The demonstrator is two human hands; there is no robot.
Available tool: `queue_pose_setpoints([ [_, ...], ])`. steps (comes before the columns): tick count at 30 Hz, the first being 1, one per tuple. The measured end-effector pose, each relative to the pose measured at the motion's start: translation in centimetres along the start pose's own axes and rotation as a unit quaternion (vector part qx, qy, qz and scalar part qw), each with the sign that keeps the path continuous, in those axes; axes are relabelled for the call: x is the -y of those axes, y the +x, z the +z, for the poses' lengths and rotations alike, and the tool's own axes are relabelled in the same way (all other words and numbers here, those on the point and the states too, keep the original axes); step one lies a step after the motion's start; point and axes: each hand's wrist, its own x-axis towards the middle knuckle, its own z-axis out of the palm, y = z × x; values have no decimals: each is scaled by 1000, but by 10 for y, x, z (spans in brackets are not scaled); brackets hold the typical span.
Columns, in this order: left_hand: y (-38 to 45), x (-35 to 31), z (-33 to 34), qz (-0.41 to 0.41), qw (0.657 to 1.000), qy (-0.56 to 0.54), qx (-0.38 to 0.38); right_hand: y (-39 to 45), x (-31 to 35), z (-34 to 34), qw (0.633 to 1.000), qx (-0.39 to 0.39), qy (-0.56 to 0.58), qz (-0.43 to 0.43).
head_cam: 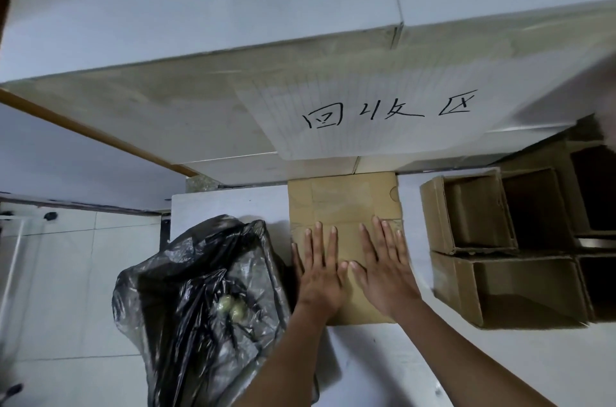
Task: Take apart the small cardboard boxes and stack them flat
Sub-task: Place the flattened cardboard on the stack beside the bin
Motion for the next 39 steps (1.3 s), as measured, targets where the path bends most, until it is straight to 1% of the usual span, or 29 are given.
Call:
queue_pose_setpoints([
  [4,-2,-5,-8,-29,998,37,39,1,1,-9,998,65,-8,14],
  [7,-3,-19,-25,-37,993,91,64,3,9,-29,993,110,8,31],
  [9,-6,-31,-41,-45,990,111,73,3,15,-49,991,126,17,37],
  [12,-20,-43,-68,-45,994,91,33,-3,21,-81,993,112,16,27],
  [15,-38,-49,-92,-52,996,68,16,-15,24,-111,994,107,14,29],
  [18,-54,-53,-112,-48,997,63,-16,-26,25,-139,997,73,6,19],
  [20,-69,-56,-123,-38,996,73,-35,-38,28,-156,998,53,13,15],
  [23,-87,-62,-138,-23,994,98,-48,-57,33,-177,998,50,35,16],
  [28,-122,-80,-158,22,986,146,-78,-104,38,-209,999,31,-8,20],
  [33,-164,-96,-164,57,984,133,-102,-160,43,-221,998,-6,-45,34],
  [37,-198,-108,-152,94,982,127,-99,-206,42,-216,996,-30,-45,65],
  [39,-216,-115,-141,112,982,128,-82,-230,41,-212,995,-28,-38,85],
])
